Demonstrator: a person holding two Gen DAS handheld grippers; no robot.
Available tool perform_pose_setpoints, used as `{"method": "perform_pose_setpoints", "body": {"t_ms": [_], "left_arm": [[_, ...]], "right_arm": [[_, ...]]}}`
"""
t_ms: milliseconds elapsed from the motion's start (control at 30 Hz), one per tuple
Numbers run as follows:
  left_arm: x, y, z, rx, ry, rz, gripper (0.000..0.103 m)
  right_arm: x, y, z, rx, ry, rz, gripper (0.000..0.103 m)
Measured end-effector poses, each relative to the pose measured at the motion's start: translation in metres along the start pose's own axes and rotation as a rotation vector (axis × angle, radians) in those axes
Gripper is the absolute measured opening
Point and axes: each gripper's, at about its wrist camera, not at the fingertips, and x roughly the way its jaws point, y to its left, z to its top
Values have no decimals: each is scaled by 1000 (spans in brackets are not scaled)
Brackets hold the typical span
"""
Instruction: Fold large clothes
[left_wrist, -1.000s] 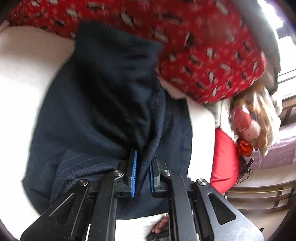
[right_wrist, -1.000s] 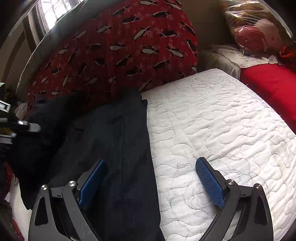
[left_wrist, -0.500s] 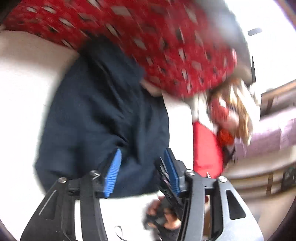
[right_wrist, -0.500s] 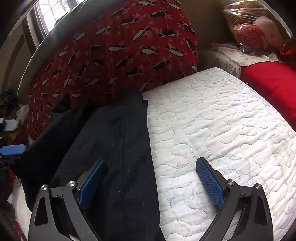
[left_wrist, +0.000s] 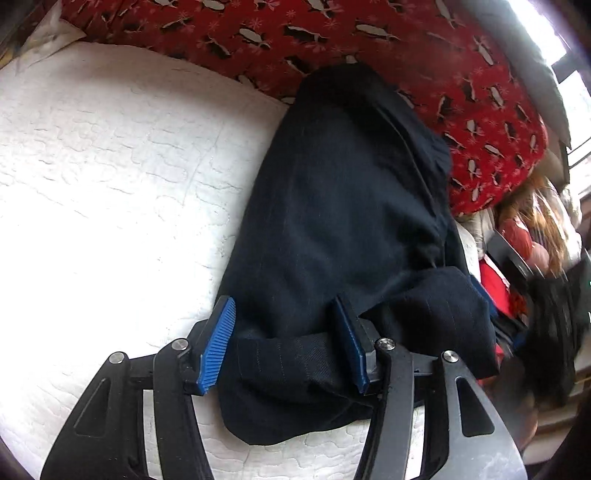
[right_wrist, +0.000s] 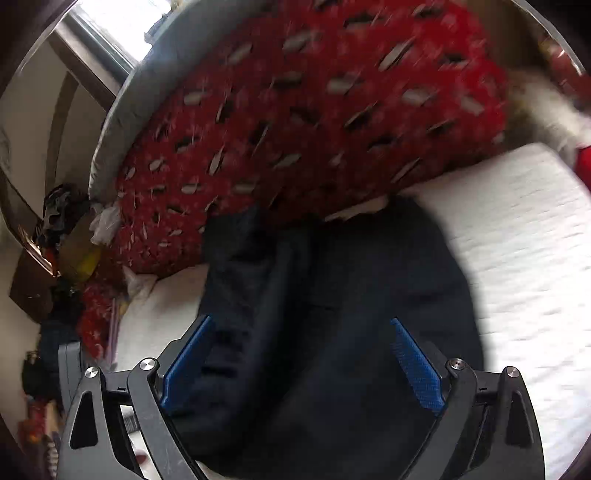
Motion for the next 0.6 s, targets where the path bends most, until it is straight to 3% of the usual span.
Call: {"method": "perform_pose_setpoints", "body": {"t_ms": [33, 100, 133, 167, 200, 233, 300, 367, 467, 600], "left_arm": [[0, 3, 0, -10, 4, -17, 53], [-5, 15, 4, -31, 8, -50, 53], [-7, 17, 5, -39, 11, -60, 53], [-10, 18, 5, -47, 16, -70, 53], [-13, 19, 5, -53, 19, -85, 53], [-19, 20, 5, -59, 13, -104, 53], [-36, 25, 10, -89, -23, -156, 53], [-47, 25, 15, -109, -47, -178, 53], [-49, 15, 16, -80, -46, -169, 53], [-10, -18, 1, -13, 56, -125, 55]], "right_arm": [[12, 5, 2, -2, 27, 11, 93], [36, 16, 2, -19, 93, 39, 71], [48, 23, -1, -44, 132, 42, 27], [57, 29, -2, -80, 171, 33, 5], [61, 38, -4, -133, 184, 5, 5], [54, 46, -5, -189, 141, -2, 4], [32, 50, -4, -219, 73, 58, 4], [6, 41, 3, -181, 34, 119, 3], [-23, 19, 14, -148, -13, 123, 3], [-37, -42, 16, -18, -27, 68, 3]]}}
